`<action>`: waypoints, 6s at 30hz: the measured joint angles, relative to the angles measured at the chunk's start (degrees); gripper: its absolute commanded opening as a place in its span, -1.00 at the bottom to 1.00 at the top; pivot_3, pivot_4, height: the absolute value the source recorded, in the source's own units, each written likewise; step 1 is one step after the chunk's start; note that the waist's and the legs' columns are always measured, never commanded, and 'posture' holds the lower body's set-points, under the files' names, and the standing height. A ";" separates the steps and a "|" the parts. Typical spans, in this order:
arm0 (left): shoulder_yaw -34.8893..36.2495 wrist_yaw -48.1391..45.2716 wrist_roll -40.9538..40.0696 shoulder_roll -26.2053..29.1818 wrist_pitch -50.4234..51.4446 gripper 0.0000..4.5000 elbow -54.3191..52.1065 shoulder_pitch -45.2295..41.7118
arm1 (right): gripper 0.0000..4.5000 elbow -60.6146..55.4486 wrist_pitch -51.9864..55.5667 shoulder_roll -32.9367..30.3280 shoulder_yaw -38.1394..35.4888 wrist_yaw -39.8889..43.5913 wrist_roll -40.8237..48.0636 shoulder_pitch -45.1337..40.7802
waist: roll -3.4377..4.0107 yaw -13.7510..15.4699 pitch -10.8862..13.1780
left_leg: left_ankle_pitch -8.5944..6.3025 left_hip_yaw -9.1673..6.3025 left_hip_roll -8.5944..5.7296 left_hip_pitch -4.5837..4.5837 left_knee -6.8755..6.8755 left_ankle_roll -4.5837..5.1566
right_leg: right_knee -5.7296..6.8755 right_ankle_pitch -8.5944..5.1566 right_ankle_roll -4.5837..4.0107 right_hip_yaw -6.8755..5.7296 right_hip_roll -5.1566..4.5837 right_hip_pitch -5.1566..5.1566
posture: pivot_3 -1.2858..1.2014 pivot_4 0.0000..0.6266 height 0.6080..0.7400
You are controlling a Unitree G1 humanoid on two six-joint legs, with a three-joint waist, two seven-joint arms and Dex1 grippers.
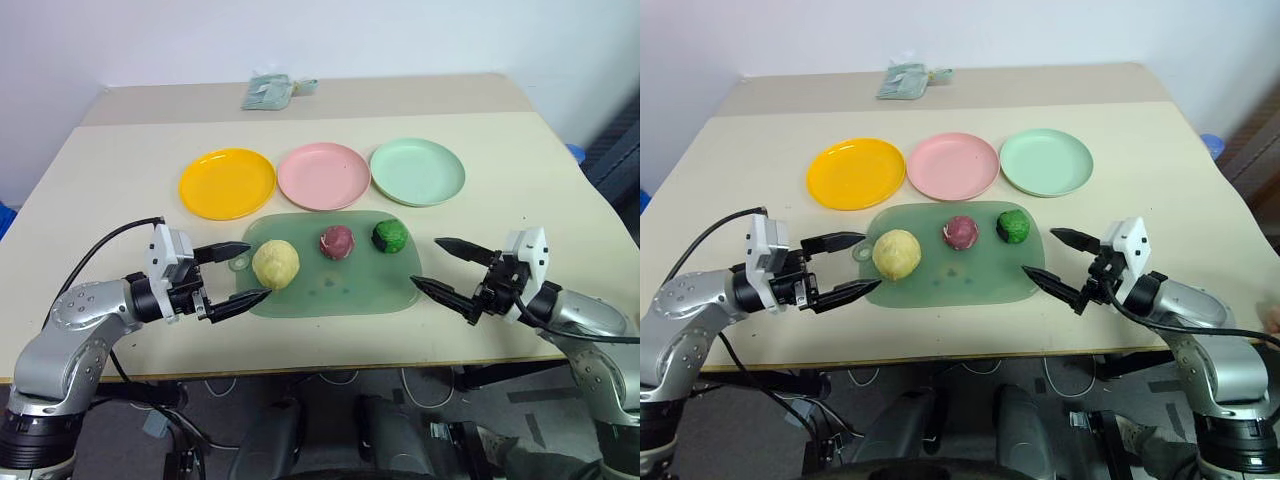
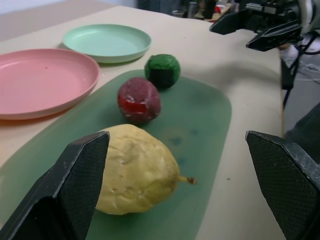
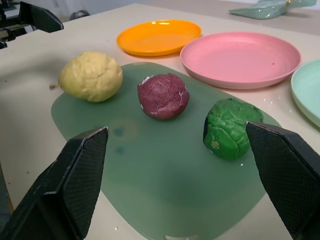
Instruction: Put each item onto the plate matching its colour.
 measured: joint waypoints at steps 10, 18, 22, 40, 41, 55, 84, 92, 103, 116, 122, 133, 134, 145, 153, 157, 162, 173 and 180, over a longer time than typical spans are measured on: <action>-0.04 1.15 0.06 0.09 0.27 1.00 -0.32 0.06 | 0.98 0.00 0.04 -0.04 0.00 0.14 -0.01 0.41 | 0.00 0.05 0.00 | 0.00 0.01 0.00 -0.01 0.00 0.00 | -0.03 0.00 -0.01 -0.01 0.00 0.01 | 0.03 -0.52 1.00; -0.09 1.61 0.26 0.06 0.20 1.00 -0.30 0.06 | 0.98 0.30 -3.23 -0.76 -0.07 3.87 -0.29 2.43 | 0.00 0.02 0.00 | 0.00 0.01 0.01 -0.01 0.01 0.00 | -0.04 0.00 0.00 -0.01 0.00 0.02 | 0.03 -0.52 1.00; -0.14 3.94 0.21 -1.49 0.73 1.00 -0.32 -0.57 | 0.98 0.18 -4.82 -0.78 0.21 4.94 -0.68 2.35 | -0.01 0.08 0.00 | 0.00 0.01 0.01 -0.01 0.02 0.00 | -0.04 0.00 0.00 -0.01 0.00 0.02 | 0.03 -0.52 1.00; -3.26 16.94 0.36 -7.39 10.40 1.00 -0.72 -2.61 | 0.98 0.90 -9.57 -1.50 9.21 9.24 -5.03 -7.39 | -0.03 0.09 0.02 | -0.01 0.01 0.02 -0.01 0.03 -0.03 | -0.04 0.08 0.14 -0.02 0.03 0.02 | 0.03 -0.52 1.00; -3.55 17.13 0.47 -7.40 10.55 1.00 -0.70 -3.00 | 0.98 1.06 -9.54 -1.50 9.32 9.21 -5.04 -7.56 | -0.03 0.09 0.02 | -0.01 0.01 0.02 -0.01 0.03 -0.03 | -0.04 0.08 0.14 -0.02 0.03 0.02 | 0.03 -0.52 1.00; -7.51 22.22 4.12 -9.46 14.24 1.00 3.33 -8.52 | 0.98 -0.28 -8.27 -1.52 9.45 8.80 -4.51 -7.58 | -0.03 0.08 0.02 | -0.01 0.01 0.02 -0.01 0.03 -0.03 | -0.04 0.11 0.18 -0.02 0.04 0.01 | 0.03 -0.52 1.00; -7.34 23.73 6.78 -13.71 11.33 -0.07 7.36 -11.79 | 1.00 -2.20 -6.19 -1.64 9.44 6.96 -4.33 -7.00 | -0.04 0.12 0.01 | -0.01 0.00 0.01 0.00 0.06 -0.03 | -0.03 0.11 0.19 -0.03 0.04 0.04 | 0.03 -0.52 1.00; -0.91 33.14 10.93 -16.33 5.79 -0.07 19.90 -25.29 | 1.00 -1.75 -7.43 -1.34 9.56 6.81 -4.88 -7.79 | -0.11 0.14 0.04 | 0.00 -0.01 -0.01 -0.01 0.09 -0.05 | -0.03 0.13 0.21 -0.09 0.05 0.03 | 0.03 -0.52 1.00; 0.44 47.16 23.15 -22.91 -13.09 -0.07 56.35 -47.12 | 1.00 0.72 -8.47 -0.75 10.29 6.26 -5.58 -9.65 | -0.15 0.18 0.04 | 0.00 -0.01 -0.10 -0.02 0.11 -0.05 | -0.01 0.18 0.30 -0.13 0.07 0.03 | 0.03 -0.52 1.00; 0.54 46.78 25.19 -26.00 -23.42 0.99 72.24 -50.26 | 1.00 1.71 -9.72 -0.65 10.28 6.15 -6.42 -9.87 | -0.18 0.02 0.04 | 0.00 0.00 -0.15 -0.03 0.13 -0.05 | 0.05 0.23 0.37 -0.11 0.06 0.01 | 0.03 -0.52 1.00; 0.59 43.26 23.97 -25.92 -21.74 0.99 60.35 -44.60 | 1.00 2.68 -9.48 -0.22 10.50 5.01 -6.52 -10.79 | -0.17 -0.05 0.04 | 0.01 0.00 -0.14 -0.03 0.12 -0.05 | 0.08 0.23 0.36 -0.08 0.05 -0.01 | 0.03 -0.52 1.00; -4.08 23.37 13.92 -18.61 -6.37 0.99 21.88 -20.82 | 1.00 8.06 -8.50 3.26 15.85 3.33 -9.91 -17.21 | -0.13 -0.18 0.02 | 0.00 0.03 -0.08 0.00 0.12 -0.04 | 0.10 0.26 0.28 0.00 0.06 -0.04 | 0.03 -0.52 1.00; -4.23 21.39 13.00 -17.33 -5.35 0.99 20.37 -19.11 | 1.00 8.99 -8.54 3.89 16.61 3.03 -10.82 -18.23 | -0.13 -0.19 0.02 | 0.00 0.03 -0.08 0.00 0.11 -0.04 | 0.10 0.26 0.28 0.00 0.06 -0.04 | 0.03 -0.52 1.00; -2.39 0.28 5.72 -3.29 -3.63 0.99 12.19 -5.22 | 1.00 19.77 -7.30 9.18 22.97 -0.66 -18.83 -28.80 | -0.10 -0.47 0.01 | 0.00 0.03 -0.01 -0.01 0.00 -0.06 | 0.08 0.26 0.20 0.01 0.08 -0.12 | 0.03 -0.52 1.00; -2.47 -4.15 5.72 -1.84 -5.71 0.99 9.93 -3.49 | 1.00 21.65 -2.72 10.65 26.80 -0.45 -21.04 -31.60 | -0.10 -0.17 0.01 | 0.00 0.03 -0.02 -0.01 0.01 -0.06 | 0.07 0.27 0.20 0.00 0.06 -0.11 | 0.03 -0.52 1.00; -3.02 -3.82 5.76 -2.98 -5.87 0.99 9.35 -2.56 | 1.00 21.65 0.60 10.88 28.17 -0.08 -21.64 -32.35 | -0.10 -0.36 0.01 | 0.00 0.03 -0.01 -0.01 -0.01 -0.06 | 0.07 0.27 0.19 0.01 0.08 -0.12 | 0.03 -0.52 1.00; -3.01 -2.93 5.90 -3.93 -6.23 0.99 9.35 -2.58 | 1.00 23.24 2.87 12.20 29.91 -0.38 -23.35 -34.56 | -0.10 -0.48 0.01 | 0.00 0.03 -0.01 -0.01 -0.01 -0.07 | 0.07 0.27 0.19 0.00 0.08 -0.13 | 0.03 -0.52 1.00; -2.98 -0.85 5.93 -4.11 -6.20 1.00 7.26 -2.11 | 0.17 26.23 4.08 13.45 31.09 -0.18 -25.50 -36.65 | -0.10 -0.50 0.01 | -0.01 0.03 -0.01 -0.01 -0.02 -0.07 | 0.07 0.27 0.19 -0.01 0.08 -0.13 | 0.03 -0.52 1.00; -3.01 0.61 5.95 -4.55 -5.98 1.00 6.05 -2.04 | -0.27 26.19 4.12 13.10 31.02 0.27 -25.50 -36.73 | -0.10 -0.48 0.01 | -0.01 0.03 -0.01 -0.01 -0.01 -0.07 | 0.07 0.27 0.19 -0.02 0.08 -0.13 | 0.03 -0.52 1.00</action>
